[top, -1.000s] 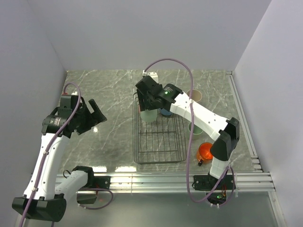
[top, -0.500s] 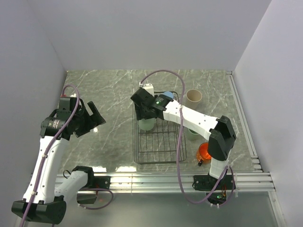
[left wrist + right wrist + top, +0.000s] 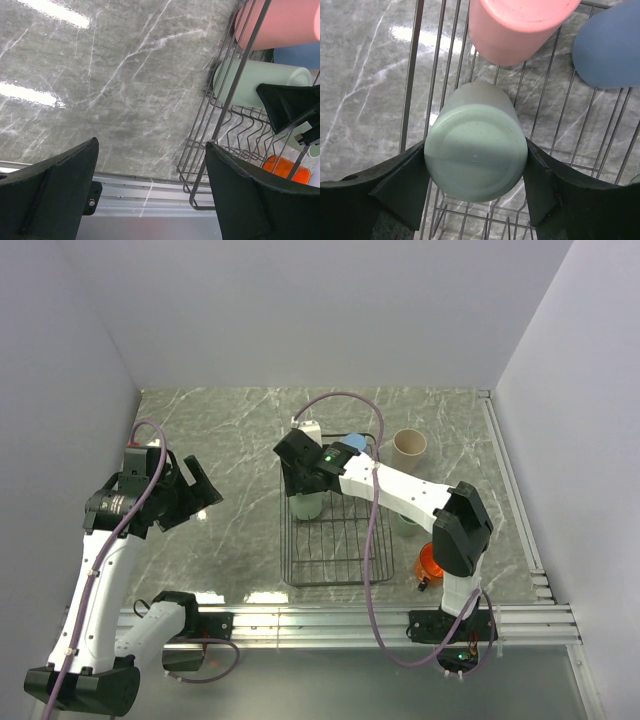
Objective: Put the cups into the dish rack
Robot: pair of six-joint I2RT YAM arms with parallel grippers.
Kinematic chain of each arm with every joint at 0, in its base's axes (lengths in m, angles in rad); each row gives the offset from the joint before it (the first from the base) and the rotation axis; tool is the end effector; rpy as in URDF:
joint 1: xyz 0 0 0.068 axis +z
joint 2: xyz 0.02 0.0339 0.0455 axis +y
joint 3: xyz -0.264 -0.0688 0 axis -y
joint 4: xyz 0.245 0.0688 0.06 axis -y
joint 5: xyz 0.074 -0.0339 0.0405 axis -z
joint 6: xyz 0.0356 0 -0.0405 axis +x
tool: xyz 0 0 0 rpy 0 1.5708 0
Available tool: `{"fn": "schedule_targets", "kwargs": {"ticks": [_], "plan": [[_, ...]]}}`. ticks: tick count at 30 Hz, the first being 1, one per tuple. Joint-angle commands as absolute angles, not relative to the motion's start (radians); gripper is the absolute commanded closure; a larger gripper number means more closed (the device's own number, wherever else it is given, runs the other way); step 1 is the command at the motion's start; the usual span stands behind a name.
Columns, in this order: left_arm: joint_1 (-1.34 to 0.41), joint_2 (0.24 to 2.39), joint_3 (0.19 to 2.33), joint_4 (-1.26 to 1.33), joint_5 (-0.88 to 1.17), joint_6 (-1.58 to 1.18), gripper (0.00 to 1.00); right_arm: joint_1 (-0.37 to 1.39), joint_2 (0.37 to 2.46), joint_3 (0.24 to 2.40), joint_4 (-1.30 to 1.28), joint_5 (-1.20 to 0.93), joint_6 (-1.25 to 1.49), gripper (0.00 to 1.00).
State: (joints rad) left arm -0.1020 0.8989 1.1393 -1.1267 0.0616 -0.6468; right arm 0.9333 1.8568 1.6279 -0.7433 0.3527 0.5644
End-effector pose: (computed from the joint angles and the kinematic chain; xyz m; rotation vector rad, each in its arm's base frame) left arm 0.1476 -0.0173 0.3519 -0.6455 2.4126 -0.3970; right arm 0.2523 0.3199 0.2809 -0.3188 2.4474 0.1960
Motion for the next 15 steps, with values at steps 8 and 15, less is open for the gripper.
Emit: {"fn": "schedule_targets", "kwargs": {"ticks": [8,15], "plan": [[-0.103,0.876,1.154,-1.104,0.051,-0.635,0.07,0.937,1.803,1.643,-0.736,0.333,0.555,0.06],[-0.103,0.882,1.149,-1.083,0.051,-0.63,0.07,0.937,1.697,1.684,-0.825,0.35,0.557,0.04]]}}
